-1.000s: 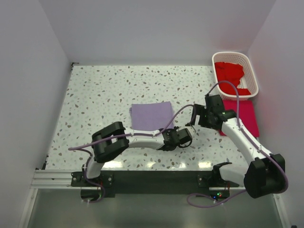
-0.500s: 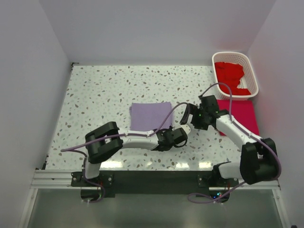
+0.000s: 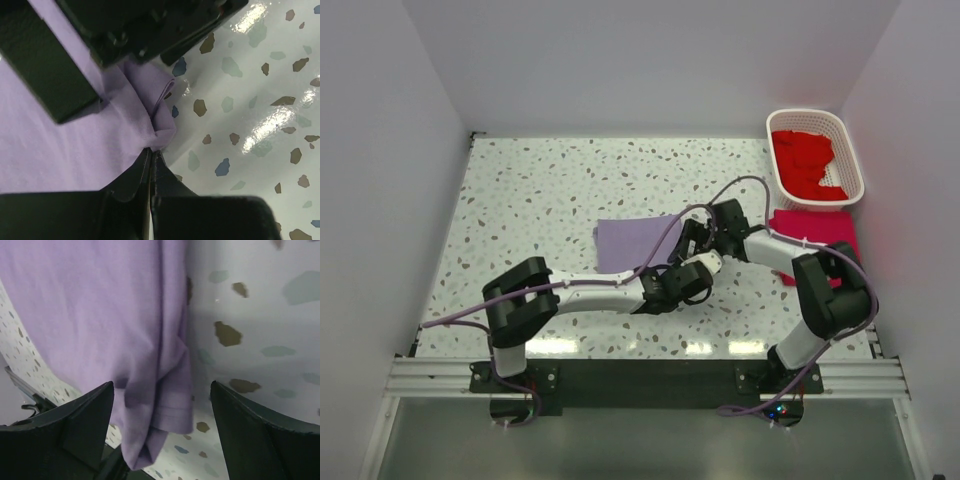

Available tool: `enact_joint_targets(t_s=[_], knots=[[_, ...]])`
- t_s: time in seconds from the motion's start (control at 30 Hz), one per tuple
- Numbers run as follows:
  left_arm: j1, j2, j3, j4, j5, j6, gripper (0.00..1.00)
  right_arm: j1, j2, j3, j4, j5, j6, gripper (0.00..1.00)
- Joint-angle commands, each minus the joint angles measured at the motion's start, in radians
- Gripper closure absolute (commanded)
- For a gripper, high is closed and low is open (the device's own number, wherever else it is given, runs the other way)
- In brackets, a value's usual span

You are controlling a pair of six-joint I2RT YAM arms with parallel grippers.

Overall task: Fold and stack the t-shirts
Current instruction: Neatly place the folded tshirt to the corner

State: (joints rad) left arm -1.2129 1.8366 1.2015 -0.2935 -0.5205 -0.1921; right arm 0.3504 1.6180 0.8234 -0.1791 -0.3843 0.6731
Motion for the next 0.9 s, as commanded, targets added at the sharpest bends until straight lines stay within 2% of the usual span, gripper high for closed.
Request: enact_joint_targets(t_s=[0.0,0.2,0.27,0.3,0.47,0.5,0.57,0.6,0.7,0.73,0.87], knots=[[0.004,-0.037,0.017,0.045,-0.004,-0.027,1.00,0.065,0.035,0.036,0.056,0.024,0.028,0.19],[0.004,-0.046,0.017,0.057,0.017,-0.036,1.00,0.124,0.071,0.048,0.072,0.051,0.036,0.37],[0.004,-0.051,0.015,0.059,0.028,-0.040,1.00,0.131,0.088,0.060,0.067,0.055,0.025,0.47],[0.004,-0.051,0.013,0.063,0.042,-0.040,1.00,0.134,0.092,0.074,0.060,0.058,0.011,0.54],[0.004,-0.071,0.007,0.073,0.071,-0.055,1.00,0.142,0.111,0.108,0.023,0.084,-0.026,0.71],[0.004,-0.076,0.006,0.077,0.080,-0.056,1.00,0.141,0.112,0.111,0.018,0.085,-0.038,0.81],[0.004,-0.089,0.001,0.083,0.094,-0.069,1.00,0.141,0.114,0.109,0.015,0.094,-0.049,0.91],[0.004,-0.103,0.000,0.086,0.102,-0.073,0.97,0.142,0.111,0.103,0.009,0.097,-0.058,1.00],[0.003,-0.126,-0.002,0.074,0.108,-0.093,0.87,0.140,0.100,0.092,-0.016,0.113,-0.078,1.00],[0.003,-0.149,0.000,0.067,0.108,-0.107,0.79,0.140,0.092,0.092,-0.028,0.120,-0.096,1.00],[0.047,-0.224,0.055,-0.025,0.128,-0.165,0.59,0.139,0.042,0.121,-0.143,0.202,-0.187,1.00]])
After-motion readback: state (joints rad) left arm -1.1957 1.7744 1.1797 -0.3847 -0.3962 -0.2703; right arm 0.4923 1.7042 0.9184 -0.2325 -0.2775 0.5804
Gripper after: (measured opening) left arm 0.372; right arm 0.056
